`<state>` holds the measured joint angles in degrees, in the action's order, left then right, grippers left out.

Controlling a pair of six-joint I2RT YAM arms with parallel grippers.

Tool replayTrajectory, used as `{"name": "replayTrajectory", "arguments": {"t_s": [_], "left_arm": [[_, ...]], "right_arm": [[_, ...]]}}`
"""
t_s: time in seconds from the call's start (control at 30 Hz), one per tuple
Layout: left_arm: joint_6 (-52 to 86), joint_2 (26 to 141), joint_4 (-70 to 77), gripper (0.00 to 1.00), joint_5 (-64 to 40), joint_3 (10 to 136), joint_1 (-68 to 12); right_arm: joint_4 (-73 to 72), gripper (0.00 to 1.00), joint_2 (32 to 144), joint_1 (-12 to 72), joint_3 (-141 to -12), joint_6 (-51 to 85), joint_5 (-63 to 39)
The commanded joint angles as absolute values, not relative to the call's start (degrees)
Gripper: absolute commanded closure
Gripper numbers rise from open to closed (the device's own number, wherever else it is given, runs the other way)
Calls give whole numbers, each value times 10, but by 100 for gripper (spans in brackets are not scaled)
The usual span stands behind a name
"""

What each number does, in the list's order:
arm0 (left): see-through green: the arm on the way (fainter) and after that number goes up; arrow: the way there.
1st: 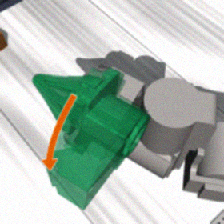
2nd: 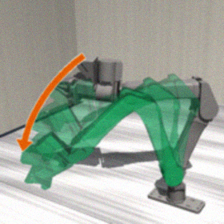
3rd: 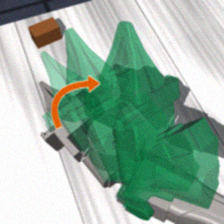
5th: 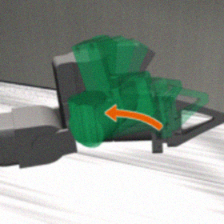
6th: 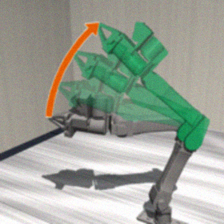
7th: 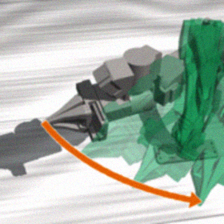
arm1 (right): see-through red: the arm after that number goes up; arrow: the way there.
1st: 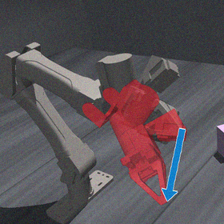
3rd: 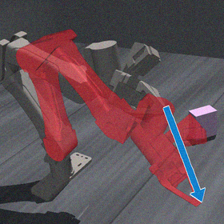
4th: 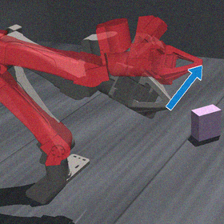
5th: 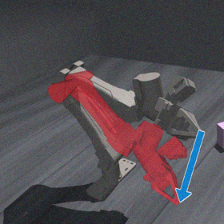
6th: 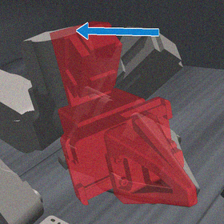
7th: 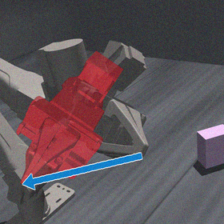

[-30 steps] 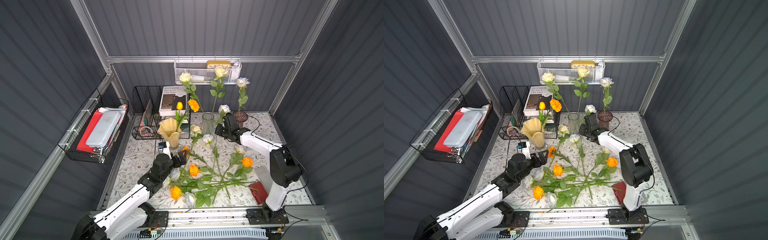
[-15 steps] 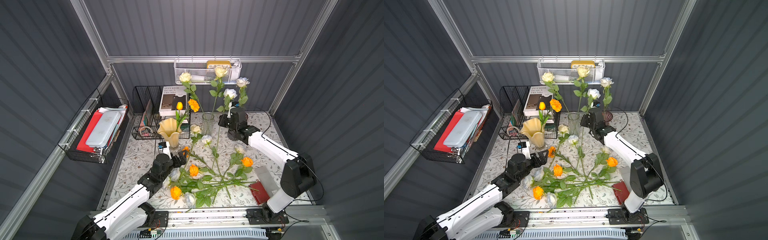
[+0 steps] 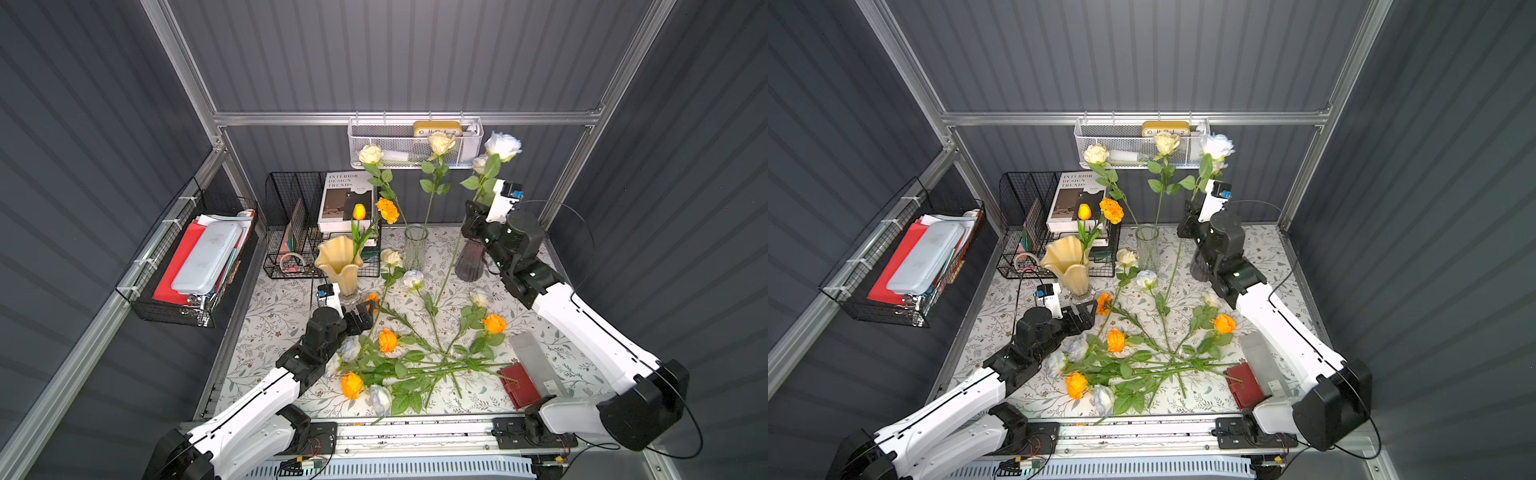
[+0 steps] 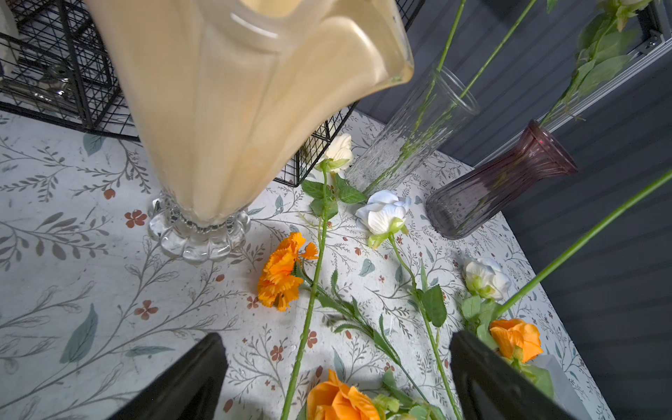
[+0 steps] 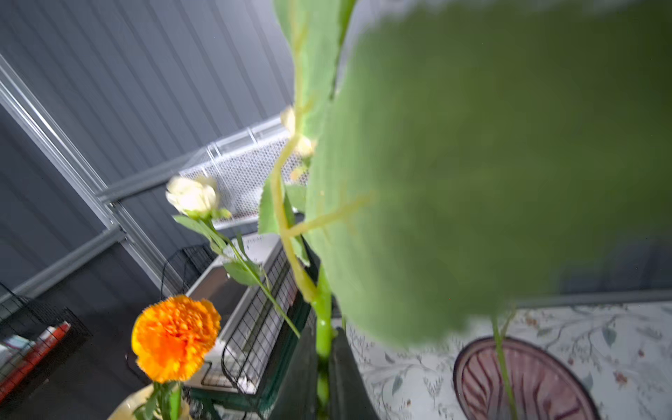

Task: Arrange the flowers in different vases according to their colors
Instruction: Insert the flower into the vase.

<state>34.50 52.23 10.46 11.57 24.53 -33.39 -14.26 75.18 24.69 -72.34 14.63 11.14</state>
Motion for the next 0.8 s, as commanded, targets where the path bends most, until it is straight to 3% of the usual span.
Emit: {"name": "replayTrajectory", "arguments": {"t_s": [0.0, 0.43, 0.77], "left_arm": [[332, 526, 114, 1, 107, 243, -333], [333, 532, 112, 1, 107, 246, -332], [333, 538, 112, 1, 107, 248, -332]], "right_arm": [[-254, 100, 712, 247, -723, 81, 150], [-393, 100, 684, 247, -729, -77, 262], [-446, 100, 753, 233, -740, -158, 293]]}}
